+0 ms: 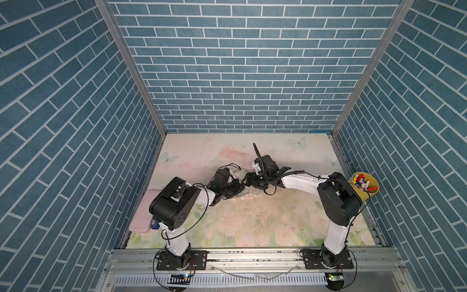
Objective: Wrap dinner plates in bubble wrap
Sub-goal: Stick the tape on the bubble wrap.
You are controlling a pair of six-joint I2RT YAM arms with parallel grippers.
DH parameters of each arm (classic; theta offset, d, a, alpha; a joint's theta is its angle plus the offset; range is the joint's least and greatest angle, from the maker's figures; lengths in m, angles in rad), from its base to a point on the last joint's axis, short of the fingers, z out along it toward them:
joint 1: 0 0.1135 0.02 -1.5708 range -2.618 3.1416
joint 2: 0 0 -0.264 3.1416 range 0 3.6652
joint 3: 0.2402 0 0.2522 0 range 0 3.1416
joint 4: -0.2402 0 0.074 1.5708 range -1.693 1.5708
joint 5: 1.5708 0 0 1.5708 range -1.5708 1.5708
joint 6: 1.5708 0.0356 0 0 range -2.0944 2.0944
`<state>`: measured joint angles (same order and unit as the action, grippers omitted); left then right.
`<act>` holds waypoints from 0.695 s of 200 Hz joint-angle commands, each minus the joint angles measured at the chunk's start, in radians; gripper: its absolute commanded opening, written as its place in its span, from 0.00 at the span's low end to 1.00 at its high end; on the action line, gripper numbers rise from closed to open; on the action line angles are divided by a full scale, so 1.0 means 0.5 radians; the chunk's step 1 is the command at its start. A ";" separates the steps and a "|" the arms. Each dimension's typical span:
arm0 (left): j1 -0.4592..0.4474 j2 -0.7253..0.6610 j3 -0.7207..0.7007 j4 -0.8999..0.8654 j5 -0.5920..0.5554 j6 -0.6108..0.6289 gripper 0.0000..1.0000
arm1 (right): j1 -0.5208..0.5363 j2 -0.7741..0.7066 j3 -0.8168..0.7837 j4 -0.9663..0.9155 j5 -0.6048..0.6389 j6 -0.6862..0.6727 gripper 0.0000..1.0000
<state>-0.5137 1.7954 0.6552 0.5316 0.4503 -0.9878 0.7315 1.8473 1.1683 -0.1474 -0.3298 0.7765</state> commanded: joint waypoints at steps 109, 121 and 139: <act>-0.006 0.143 -0.081 -0.491 -0.098 0.028 0.06 | 0.061 0.014 -0.200 0.188 -0.061 0.195 0.00; -0.006 0.146 -0.077 -0.489 -0.091 0.027 0.06 | 0.082 0.070 -0.212 0.218 -0.092 0.220 0.00; -0.007 0.146 -0.071 -0.488 -0.092 0.023 0.06 | 0.106 0.159 -0.194 0.181 -0.109 0.232 0.00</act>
<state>-0.5148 1.7954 0.6609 0.5213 0.4511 -0.9878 0.7650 1.8656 1.0927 -0.0731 -0.3637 0.8463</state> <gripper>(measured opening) 0.060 0.050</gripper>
